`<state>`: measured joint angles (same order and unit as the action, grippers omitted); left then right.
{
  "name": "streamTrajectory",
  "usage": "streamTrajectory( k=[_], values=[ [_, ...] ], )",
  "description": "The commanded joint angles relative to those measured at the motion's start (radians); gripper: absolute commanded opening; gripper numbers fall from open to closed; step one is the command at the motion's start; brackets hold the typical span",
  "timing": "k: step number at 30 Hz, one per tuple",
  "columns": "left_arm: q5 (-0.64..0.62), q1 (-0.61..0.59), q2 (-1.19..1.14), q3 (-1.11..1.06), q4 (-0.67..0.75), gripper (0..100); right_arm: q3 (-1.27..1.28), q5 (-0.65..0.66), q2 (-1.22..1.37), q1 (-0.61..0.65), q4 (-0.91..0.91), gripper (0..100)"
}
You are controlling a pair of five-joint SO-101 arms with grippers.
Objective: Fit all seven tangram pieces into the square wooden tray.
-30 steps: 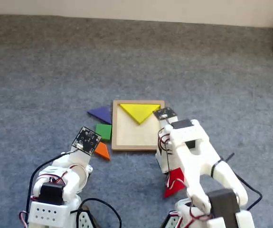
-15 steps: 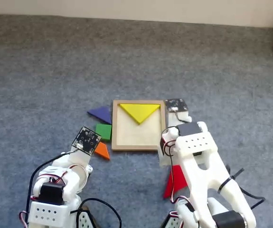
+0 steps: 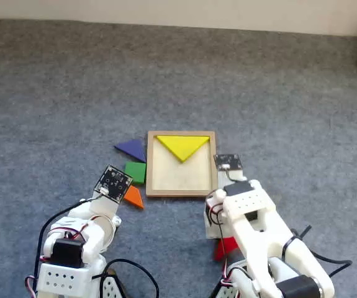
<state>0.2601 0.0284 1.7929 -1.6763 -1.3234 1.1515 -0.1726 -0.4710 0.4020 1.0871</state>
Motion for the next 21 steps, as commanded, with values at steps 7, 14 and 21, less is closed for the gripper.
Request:
streamTrajectory(
  k=[7,14,21],
  values=[
    [0.006,-0.005,0.027,-0.019,-0.003,0,0.038,-0.037,-0.035,0.015,-0.113,25.8],
    [0.006,-0.005,0.027,-0.019,-0.003,0,0.028,0.031,-0.048,0.016,-0.070,16.1],
    [0.006,-0.005,0.027,-0.019,-0.003,0,-0.101,0.046,-0.048,0.019,0.045,15.2]
  ],
)
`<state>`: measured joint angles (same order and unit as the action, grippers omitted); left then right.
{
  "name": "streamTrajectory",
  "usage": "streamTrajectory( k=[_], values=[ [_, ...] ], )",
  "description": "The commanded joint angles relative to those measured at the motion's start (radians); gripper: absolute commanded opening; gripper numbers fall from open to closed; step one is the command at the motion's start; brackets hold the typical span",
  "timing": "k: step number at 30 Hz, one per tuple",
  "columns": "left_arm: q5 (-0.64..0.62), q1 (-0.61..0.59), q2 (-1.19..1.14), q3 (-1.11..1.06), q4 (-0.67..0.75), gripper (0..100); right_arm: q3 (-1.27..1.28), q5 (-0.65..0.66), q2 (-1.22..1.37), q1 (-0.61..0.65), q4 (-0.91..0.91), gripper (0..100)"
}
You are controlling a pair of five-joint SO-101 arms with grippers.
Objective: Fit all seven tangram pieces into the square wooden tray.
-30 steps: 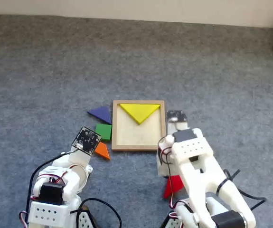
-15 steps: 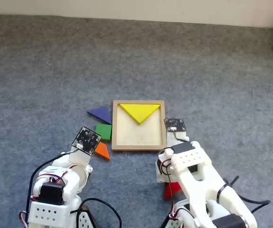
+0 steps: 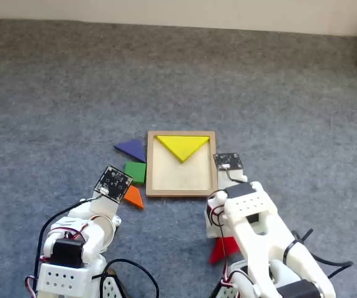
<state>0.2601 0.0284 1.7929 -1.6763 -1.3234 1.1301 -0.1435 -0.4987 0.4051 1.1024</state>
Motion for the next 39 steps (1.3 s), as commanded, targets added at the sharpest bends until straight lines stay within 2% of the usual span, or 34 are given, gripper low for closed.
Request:
streamTrajectory(
  k=[1,13,20,24,30,35,39],
  values=[
    [0.006,-0.005,0.027,-0.019,-0.003,0,-0.091,0.017,-0.021,0.018,0.030,15.2],
    [0.006,-0.005,0.027,-0.019,-0.003,0,-0.117,0.018,-0.019,0.179,0.025,15.2],
    [0.006,-0.005,0.027,-0.019,-0.003,0,-0.200,0.012,-0.021,0.209,0.035,15.3],
    [0.006,-0.005,0.027,-0.019,-0.003,0,-0.260,0.006,-0.021,0.203,0.125,18.6],
    [0.006,-0.005,0.027,-0.019,-0.003,0,-0.262,-0.247,-0.008,0.208,0.176,37.9],
    [0.006,-0.004,0.027,-0.019,-0.003,0,-0.165,-0.275,-0.008,0.208,0.160,39.3],
    [0.006,-0.004,0.027,-0.019,-0.003,0,-0.077,-0.292,-0.008,0.205,0.061,39.3]
  ],
)
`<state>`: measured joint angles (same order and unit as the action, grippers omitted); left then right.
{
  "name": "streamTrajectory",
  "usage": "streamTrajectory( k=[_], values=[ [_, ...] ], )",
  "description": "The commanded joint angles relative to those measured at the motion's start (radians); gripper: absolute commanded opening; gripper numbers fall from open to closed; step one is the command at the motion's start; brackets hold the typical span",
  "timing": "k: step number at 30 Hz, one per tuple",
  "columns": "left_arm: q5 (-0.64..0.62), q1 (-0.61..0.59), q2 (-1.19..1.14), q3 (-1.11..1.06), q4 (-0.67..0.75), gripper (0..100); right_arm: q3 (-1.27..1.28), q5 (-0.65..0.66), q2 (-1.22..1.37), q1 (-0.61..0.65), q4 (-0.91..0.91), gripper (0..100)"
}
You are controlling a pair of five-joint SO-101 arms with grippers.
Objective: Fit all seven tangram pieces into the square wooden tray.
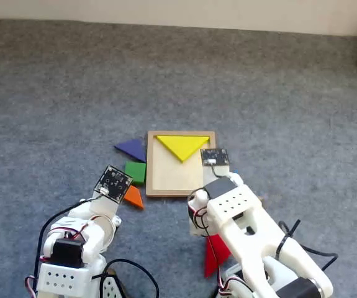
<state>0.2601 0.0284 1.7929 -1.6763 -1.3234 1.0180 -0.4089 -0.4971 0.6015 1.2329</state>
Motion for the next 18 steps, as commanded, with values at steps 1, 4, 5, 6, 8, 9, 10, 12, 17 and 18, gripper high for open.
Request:
streamTrajectory(
  k=[1,4,5,6,8,9,10,12,17,18],
  values=[
    [0.006,-0.004,0.027,-0.019,-0.003,0,0.061,-0.052,-0.010,0.010,-0.102,39.3],
    [0.006,-0.004,0.027,-0.019,-0.003,0,0.120,-0.104,-0.010,0.012,-0.180,39.2],
    [0.006,-0.004,0.027,-0.019,-0.003,0,0.134,-0.107,-0.010,0.012,-0.197,39.2],
    [0.006,-0.004,0.027,-0.019,-0.003,0,0.147,-0.107,-0.010,0.012,-0.209,39.2],
    [0.006,-0.004,0.027,-0.019,-0.003,0,0.156,-0.107,-0.010,0.012,-0.214,38.2],
    [0.006,-0.004,0.027,-0.019,-0.003,0,0.156,-0.107,-0.010,0.012,-0.213,36.3],
    [0.006,-0.004,0.027,-0.019,-0.003,0,0.154,-0.107,-0.010,0.012,-0.213,33.7],
    [0.006,-0.004,0.027,-0.019,-0.003,0,0.151,-0.107,-0.010,0.012,-0.216,28.4],
    [0.006,-0.004,0.027,-0.019,-0.003,0,0.151,-0.107,-0.010,0.012,-0.216,23.3],
    [0.006,-0.004,0.027,-0.019,-0.003,0,0.151,-0.106,-0.010,0.012,-0.216,23.0]
  ],
)
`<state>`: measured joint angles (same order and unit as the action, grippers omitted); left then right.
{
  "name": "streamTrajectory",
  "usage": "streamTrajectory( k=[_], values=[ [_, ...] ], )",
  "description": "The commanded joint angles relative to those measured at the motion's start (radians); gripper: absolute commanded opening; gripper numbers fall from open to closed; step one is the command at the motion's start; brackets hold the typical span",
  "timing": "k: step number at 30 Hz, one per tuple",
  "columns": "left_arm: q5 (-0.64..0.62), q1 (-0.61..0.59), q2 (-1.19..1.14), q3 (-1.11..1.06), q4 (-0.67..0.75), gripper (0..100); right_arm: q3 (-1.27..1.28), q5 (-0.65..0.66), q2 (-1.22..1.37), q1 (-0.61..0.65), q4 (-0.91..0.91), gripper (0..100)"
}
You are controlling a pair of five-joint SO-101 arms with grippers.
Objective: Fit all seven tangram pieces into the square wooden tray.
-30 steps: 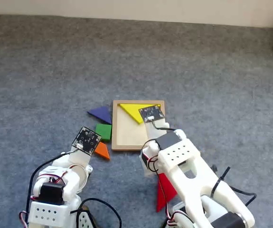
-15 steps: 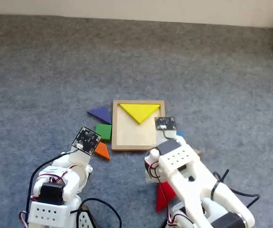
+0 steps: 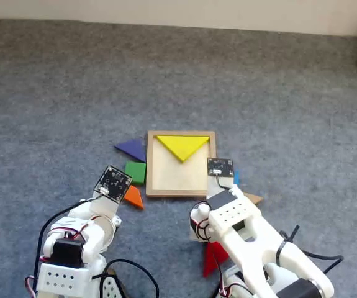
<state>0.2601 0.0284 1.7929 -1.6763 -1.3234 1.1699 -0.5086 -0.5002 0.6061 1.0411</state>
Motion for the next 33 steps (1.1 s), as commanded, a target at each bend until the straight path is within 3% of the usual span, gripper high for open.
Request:
streamTrajectory(
  k=[1,7,20,25,33],
  values=[
    [0.006,-0.004,0.027,-0.019,-0.003,0,-0.001,-0.006,-0.007,0.007,-0.024,22.7],
    [0.006,-0.004,0.027,-0.019,-0.003,0,-0.002,0.074,-0.007,0.007,-0.039,18.3],
    [0.006,-0.004,0.027,-0.019,-0.003,0,-0.002,0.252,-0.007,0.015,-0.298,6.1],
    [0.006,-0.004,0.027,-0.019,-0.003,0,-0.002,0.285,-0.025,0.039,-0.300,0.5],
    [0.006,-0.004,0.027,-0.019,-0.003,0,-0.004,0.284,-0.150,0.041,-0.179,0.3]
  ],
)
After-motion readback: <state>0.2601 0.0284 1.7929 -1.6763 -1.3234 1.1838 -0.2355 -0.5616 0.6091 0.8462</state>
